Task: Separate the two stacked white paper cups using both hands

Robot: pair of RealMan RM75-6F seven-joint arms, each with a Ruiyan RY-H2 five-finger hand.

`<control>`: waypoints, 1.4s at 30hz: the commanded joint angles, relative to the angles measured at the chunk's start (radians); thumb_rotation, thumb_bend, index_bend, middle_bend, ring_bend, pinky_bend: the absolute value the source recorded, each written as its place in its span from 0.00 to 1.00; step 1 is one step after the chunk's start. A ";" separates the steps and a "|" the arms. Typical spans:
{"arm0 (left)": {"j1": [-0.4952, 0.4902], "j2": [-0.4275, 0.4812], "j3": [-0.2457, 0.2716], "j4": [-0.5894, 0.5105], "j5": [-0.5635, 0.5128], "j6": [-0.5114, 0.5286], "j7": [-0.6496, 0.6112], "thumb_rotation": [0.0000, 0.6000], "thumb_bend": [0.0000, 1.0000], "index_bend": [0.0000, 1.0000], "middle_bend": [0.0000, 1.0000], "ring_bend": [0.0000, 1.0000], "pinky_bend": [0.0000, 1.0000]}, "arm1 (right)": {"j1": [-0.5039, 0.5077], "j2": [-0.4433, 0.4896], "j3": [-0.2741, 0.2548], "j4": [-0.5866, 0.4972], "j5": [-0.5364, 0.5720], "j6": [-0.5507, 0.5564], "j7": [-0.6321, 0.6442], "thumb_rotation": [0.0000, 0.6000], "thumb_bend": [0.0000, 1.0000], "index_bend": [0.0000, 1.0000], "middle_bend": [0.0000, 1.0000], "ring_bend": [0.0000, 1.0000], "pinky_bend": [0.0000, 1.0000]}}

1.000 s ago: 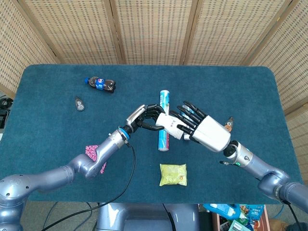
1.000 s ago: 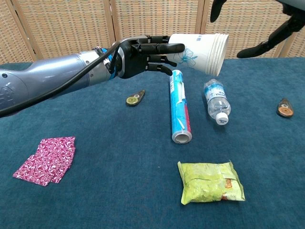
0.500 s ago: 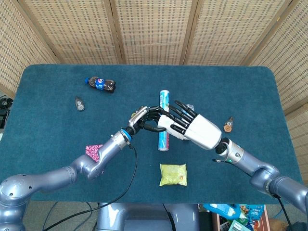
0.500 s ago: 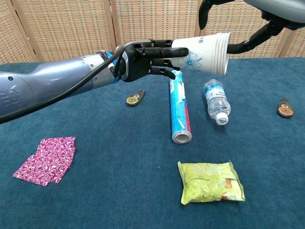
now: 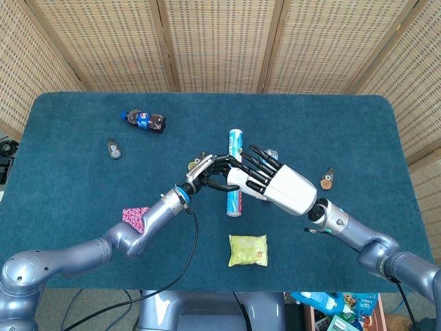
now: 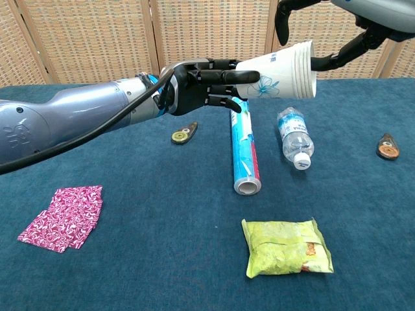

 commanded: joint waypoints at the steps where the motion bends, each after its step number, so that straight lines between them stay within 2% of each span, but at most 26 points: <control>1: 0.000 0.000 0.000 -0.001 0.000 0.000 0.000 1.00 0.12 0.52 0.52 0.50 0.50 | 0.002 0.000 -0.002 0.000 0.000 0.002 -0.005 1.00 0.50 0.56 0.17 0.08 0.07; 11: 0.001 0.001 0.002 -0.013 0.005 0.003 0.001 1.00 0.12 0.52 0.52 0.50 0.50 | 0.013 -0.001 -0.009 -0.006 0.003 0.003 -0.028 1.00 0.66 0.63 0.16 0.08 0.07; 22: 0.002 0.008 0.002 -0.031 0.009 0.008 0.006 1.00 0.12 0.52 0.52 0.50 0.50 | 0.022 0.003 -0.022 -0.017 -0.001 -0.002 -0.074 1.00 0.68 0.68 0.16 0.08 0.08; 30: 0.004 0.012 0.005 -0.042 0.011 0.009 0.006 1.00 0.12 0.52 0.52 0.50 0.50 | 0.025 0.010 -0.032 -0.031 0.000 -0.017 -0.101 1.00 0.76 0.70 0.14 0.08 0.07; 42: 0.004 0.009 0.007 -0.037 0.009 0.007 0.007 1.00 0.12 0.52 0.52 0.50 0.50 | 0.019 0.007 -0.035 -0.029 0.001 0.006 -0.116 1.00 0.77 0.74 0.15 0.08 0.08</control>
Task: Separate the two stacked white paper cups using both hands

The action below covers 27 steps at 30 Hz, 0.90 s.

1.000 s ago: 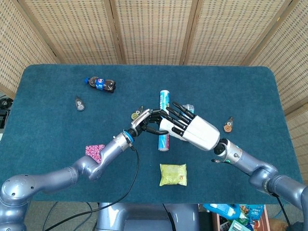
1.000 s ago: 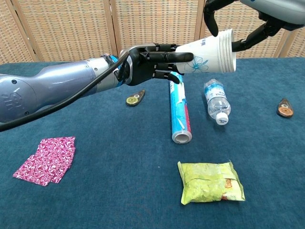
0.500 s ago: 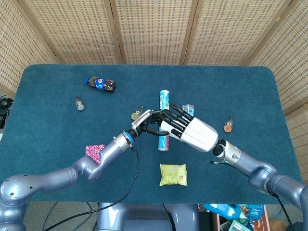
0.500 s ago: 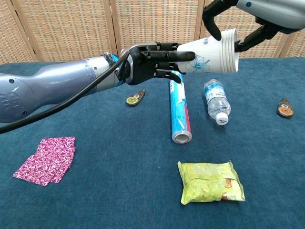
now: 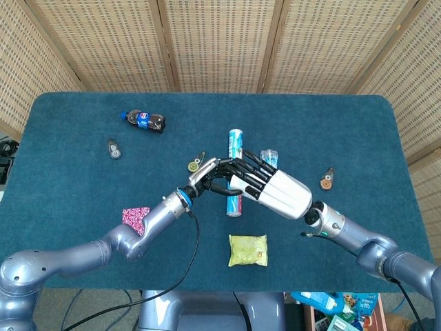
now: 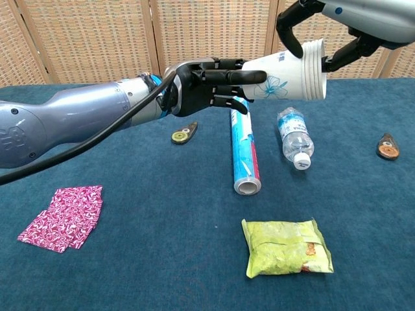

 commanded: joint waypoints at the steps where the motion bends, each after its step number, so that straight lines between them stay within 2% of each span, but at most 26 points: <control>1: 0.000 -0.001 0.001 0.002 -0.001 -0.001 0.001 1.00 0.12 0.52 0.52 0.50 0.50 | -0.002 -0.002 0.000 0.003 0.000 0.008 0.002 1.00 0.77 0.74 0.15 0.08 0.08; 17: 0.020 0.020 0.004 0.026 -0.005 0.000 -0.012 1.00 0.12 0.52 0.52 0.50 0.50 | -0.031 0.029 -0.012 0.014 -0.010 0.064 -0.007 1.00 0.77 0.75 0.16 0.08 0.09; 27: 0.062 0.103 0.020 0.044 0.012 0.020 -0.017 1.00 0.12 0.52 0.52 0.50 0.50 | -0.070 0.081 -0.024 0.028 -0.003 0.093 -0.016 1.00 0.77 0.75 0.16 0.08 0.09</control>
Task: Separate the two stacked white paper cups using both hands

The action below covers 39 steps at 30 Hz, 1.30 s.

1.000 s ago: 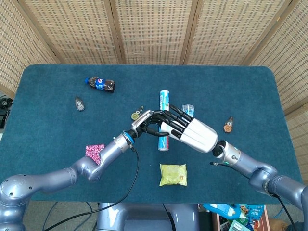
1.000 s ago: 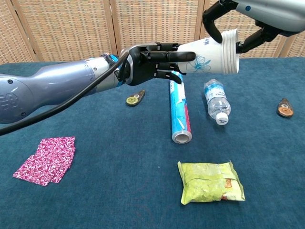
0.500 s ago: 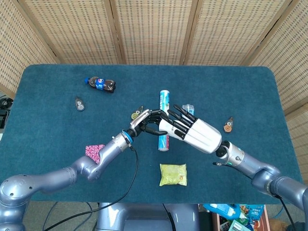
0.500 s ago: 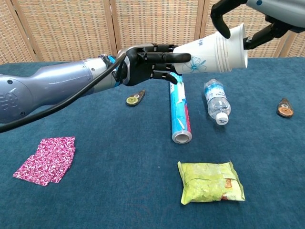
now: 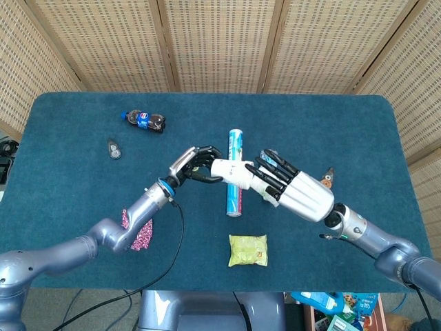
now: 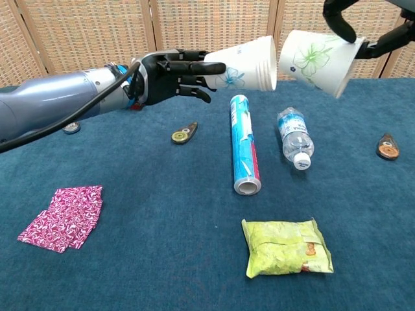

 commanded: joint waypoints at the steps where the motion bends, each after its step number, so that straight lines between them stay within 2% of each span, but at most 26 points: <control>1: 0.021 0.039 0.009 0.008 0.009 0.014 0.008 1.00 0.12 0.52 0.52 0.50 0.50 | -0.012 0.012 -0.005 0.010 0.009 0.002 0.002 1.00 0.77 0.75 0.16 0.08 0.09; 6: 0.062 0.120 0.025 0.012 0.019 0.045 0.041 1.00 0.12 0.52 0.52 0.50 0.50 | -0.035 0.027 -0.017 0.040 0.020 -0.001 0.011 1.00 0.77 0.75 0.16 0.08 0.09; 10: 0.110 0.212 0.077 0.058 0.063 0.103 0.187 1.00 0.12 0.52 0.52 0.50 0.50 | -0.047 0.053 -0.040 0.073 0.012 -0.020 -0.003 1.00 0.77 0.75 0.16 0.08 0.09; 13: 0.122 0.233 0.096 0.070 0.076 0.121 0.252 1.00 0.12 0.52 0.52 0.50 0.50 | -0.046 0.068 -0.048 0.077 0.006 -0.034 -0.016 1.00 0.77 0.75 0.16 0.08 0.09; 16: 0.138 0.252 0.128 0.106 0.094 0.152 0.391 1.00 0.12 0.52 0.52 0.50 0.50 | -0.039 0.098 -0.068 0.079 -0.014 -0.076 -0.058 1.00 0.77 0.75 0.16 0.08 0.09; 21: 0.167 0.264 0.172 0.126 0.102 0.182 0.597 1.00 0.12 0.52 0.52 0.50 0.50 | -0.006 0.160 -0.111 0.063 -0.071 -0.173 -0.160 1.00 0.77 0.75 0.17 0.08 0.09; 27: 0.187 0.260 0.214 0.118 0.102 0.177 0.744 1.00 0.12 0.52 0.52 0.50 0.50 | 0.028 0.220 -0.148 0.012 -0.117 -0.300 -0.287 1.00 0.77 0.75 0.17 0.08 0.09; 28: 0.189 0.253 0.226 0.125 0.102 0.171 0.795 1.00 0.12 0.52 0.52 0.50 0.50 | 0.034 0.234 -0.157 -0.001 -0.119 -0.352 -0.331 1.00 0.77 0.75 0.17 0.08 0.09; 36: 0.200 0.219 0.230 0.131 0.065 0.156 0.909 1.00 0.12 0.52 0.51 0.49 0.50 | 0.044 0.274 -0.158 -0.113 -0.078 -0.531 -0.485 1.00 0.77 0.75 0.17 0.08 0.08; 39: 0.200 0.210 0.234 0.134 0.056 0.145 0.940 1.00 0.12 0.48 0.42 0.41 0.48 | 0.041 0.266 -0.155 -0.131 -0.067 -0.573 -0.537 1.00 0.77 0.75 0.17 0.08 0.07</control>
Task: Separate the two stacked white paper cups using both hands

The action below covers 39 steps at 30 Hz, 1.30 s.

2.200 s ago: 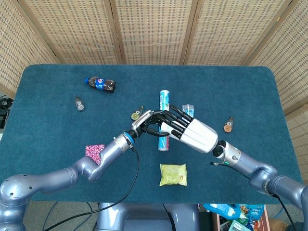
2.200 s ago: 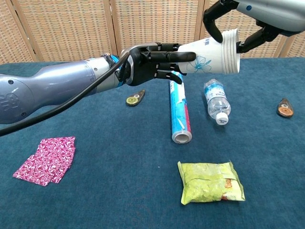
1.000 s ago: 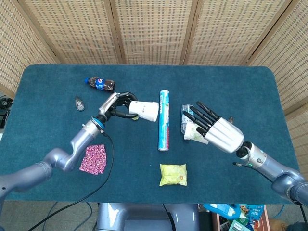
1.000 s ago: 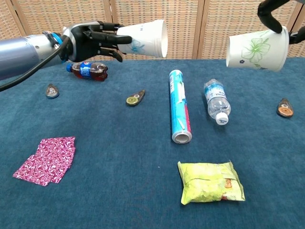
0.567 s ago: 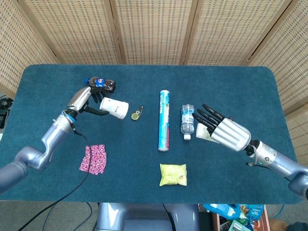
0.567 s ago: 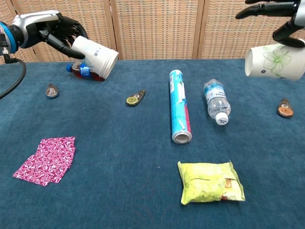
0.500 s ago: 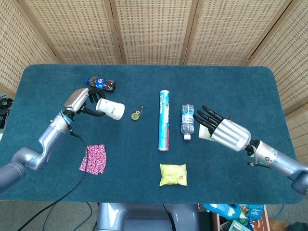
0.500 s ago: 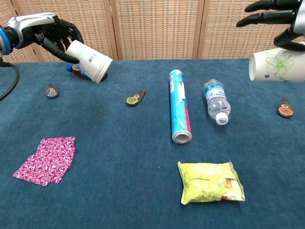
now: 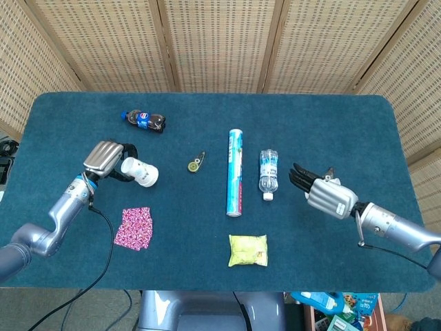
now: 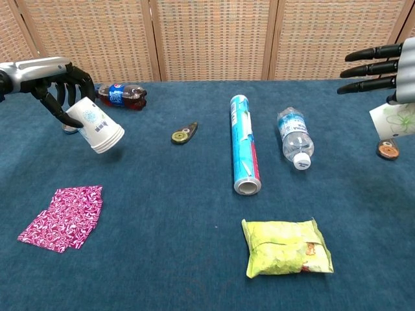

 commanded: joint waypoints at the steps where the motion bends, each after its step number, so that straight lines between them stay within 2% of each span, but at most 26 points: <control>1: 0.001 -0.010 0.007 0.002 -0.010 -0.016 0.030 1.00 0.12 0.41 0.33 0.33 0.44 | -0.001 -0.003 0.004 -0.027 0.020 -0.049 -0.064 1.00 0.77 0.75 0.16 0.08 0.06; 2: 0.000 -0.008 0.009 -0.002 -0.012 -0.025 0.035 1.00 0.12 0.29 0.21 0.22 0.37 | -0.004 -0.007 0.008 -0.031 0.029 -0.060 -0.083 1.00 0.77 0.71 0.15 0.08 0.05; 3: -0.001 -0.006 0.011 -0.008 -0.012 -0.031 0.034 1.00 0.12 0.20 0.13 0.14 0.31 | -0.007 -0.009 0.011 -0.035 0.036 -0.067 -0.091 1.00 0.75 0.65 0.14 0.08 0.05; 4: -0.001 -0.001 0.013 -0.015 -0.011 -0.036 0.030 1.00 0.12 0.09 0.05 0.06 0.24 | -0.010 -0.011 0.015 -0.040 0.044 -0.070 -0.096 1.00 0.67 0.52 0.11 0.08 0.04; 5: -0.002 0.003 0.014 -0.022 -0.010 -0.039 0.024 1.00 0.12 0.02 0.01 0.01 0.19 | -0.014 -0.012 0.020 -0.043 0.053 -0.070 -0.102 1.00 0.53 0.37 0.09 0.08 0.04; 6: -0.001 0.011 0.014 -0.034 -0.010 -0.041 0.014 1.00 0.12 0.00 0.00 0.00 0.17 | -0.025 -0.015 0.035 -0.046 0.070 -0.058 -0.120 1.00 0.41 0.29 0.08 0.08 0.04; 7: -0.001 0.019 0.015 -0.043 -0.008 -0.042 0.008 1.00 0.12 0.00 0.00 0.00 0.15 | -0.034 -0.019 0.046 -0.049 0.081 -0.046 -0.137 1.00 0.24 0.19 0.06 0.08 0.04; 8: 0.000 0.026 0.015 -0.051 -0.006 -0.041 0.004 1.00 0.12 0.00 0.00 0.00 0.14 | -0.042 -0.022 0.054 -0.054 0.091 -0.035 -0.146 1.00 0.11 0.14 0.05 0.08 0.04; 10: 0.002 0.037 0.015 -0.063 -0.005 -0.037 0.000 1.00 0.12 0.00 0.00 0.00 0.14 | -0.056 -0.028 0.068 -0.062 0.108 -0.010 -0.148 1.00 0.01 0.09 0.05 0.08 0.04; 19: 0.033 0.103 -0.004 -0.150 -0.016 0.023 0.001 1.00 0.12 0.00 0.00 0.00 0.11 | -0.129 -0.025 0.126 -0.125 0.155 0.189 -0.051 1.00 0.00 0.02 0.05 0.08 0.04; 25: 0.086 0.200 -0.012 -0.288 -0.036 0.092 0.041 1.00 0.12 0.00 0.00 0.00 0.07 | -0.224 -0.022 0.133 -0.174 0.196 0.330 0.043 1.00 0.00 0.00 0.05 0.08 0.04; 30: 0.170 0.265 -0.013 -0.416 -0.084 0.199 0.139 1.00 0.12 0.00 0.00 0.00 0.00 | -0.324 -0.076 0.138 -0.163 0.268 0.443 0.161 1.00 0.00 0.00 0.03 0.05 0.00; 32: 0.218 0.282 -0.012 -0.467 -0.101 0.278 0.208 1.00 0.12 0.00 0.00 0.00 0.00 | -0.365 -0.107 0.140 -0.156 0.313 0.469 0.216 1.00 0.00 0.00 0.01 0.02 0.00; 39: 0.366 0.290 0.000 -0.581 -0.106 0.529 0.360 1.00 0.10 0.00 0.00 0.00 0.00 | -0.467 -0.168 0.154 -0.205 0.444 0.503 0.356 1.00 0.00 0.00 0.00 0.00 0.00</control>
